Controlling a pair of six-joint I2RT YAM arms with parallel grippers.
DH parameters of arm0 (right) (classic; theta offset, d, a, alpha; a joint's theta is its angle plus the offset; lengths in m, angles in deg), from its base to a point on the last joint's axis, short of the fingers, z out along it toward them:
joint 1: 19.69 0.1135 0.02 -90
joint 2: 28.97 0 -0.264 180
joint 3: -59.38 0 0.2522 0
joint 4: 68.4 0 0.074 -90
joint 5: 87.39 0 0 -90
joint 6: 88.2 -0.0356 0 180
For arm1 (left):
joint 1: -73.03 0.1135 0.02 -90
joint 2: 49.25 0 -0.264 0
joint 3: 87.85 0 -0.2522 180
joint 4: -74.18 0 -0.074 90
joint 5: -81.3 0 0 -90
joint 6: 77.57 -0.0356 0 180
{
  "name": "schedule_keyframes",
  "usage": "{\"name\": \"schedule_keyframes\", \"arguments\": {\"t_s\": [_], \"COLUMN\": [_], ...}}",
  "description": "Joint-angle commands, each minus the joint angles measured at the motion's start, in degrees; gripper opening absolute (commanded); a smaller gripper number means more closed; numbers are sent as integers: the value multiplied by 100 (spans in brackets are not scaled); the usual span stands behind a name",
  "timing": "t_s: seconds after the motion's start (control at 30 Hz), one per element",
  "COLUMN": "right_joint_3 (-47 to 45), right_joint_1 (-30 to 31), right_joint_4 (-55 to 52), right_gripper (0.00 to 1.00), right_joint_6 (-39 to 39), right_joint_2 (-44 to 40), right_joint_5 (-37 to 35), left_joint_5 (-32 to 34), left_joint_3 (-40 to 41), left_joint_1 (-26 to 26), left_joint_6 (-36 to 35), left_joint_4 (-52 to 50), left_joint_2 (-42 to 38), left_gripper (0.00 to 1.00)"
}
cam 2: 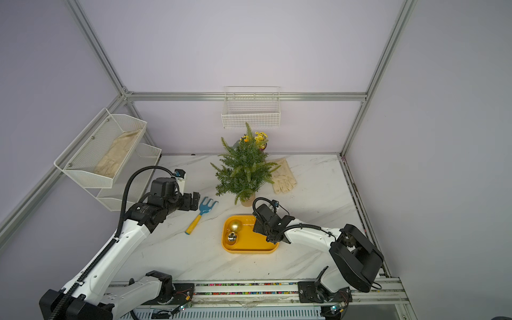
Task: Decorate the small christmas tree with ornaments
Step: Pick up an ornament from the container.
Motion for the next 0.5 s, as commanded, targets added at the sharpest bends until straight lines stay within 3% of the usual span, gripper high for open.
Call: {"name": "schedule_keyframes", "arguments": {"t_s": [0.0, 0.47], "right_joint_3": [-103, -187], "right_joint_1": [-56, -84], "right_joint_4": [240, 270], "right_gripper": [65, 61], "right_joint_6": [-75, -40], "right_joint_2": [48, 130], "right_joint_5": [-61, -86], "left_joint_5": [-103, -146], "left_joint_3": [176, 193], "left_joint_1": [45, 136], "left_joint_6": [-66, -70], "left_joint_4": [225, 225], "left_joint_2": [-40, -110], "left_gripper": [100, 100]}}
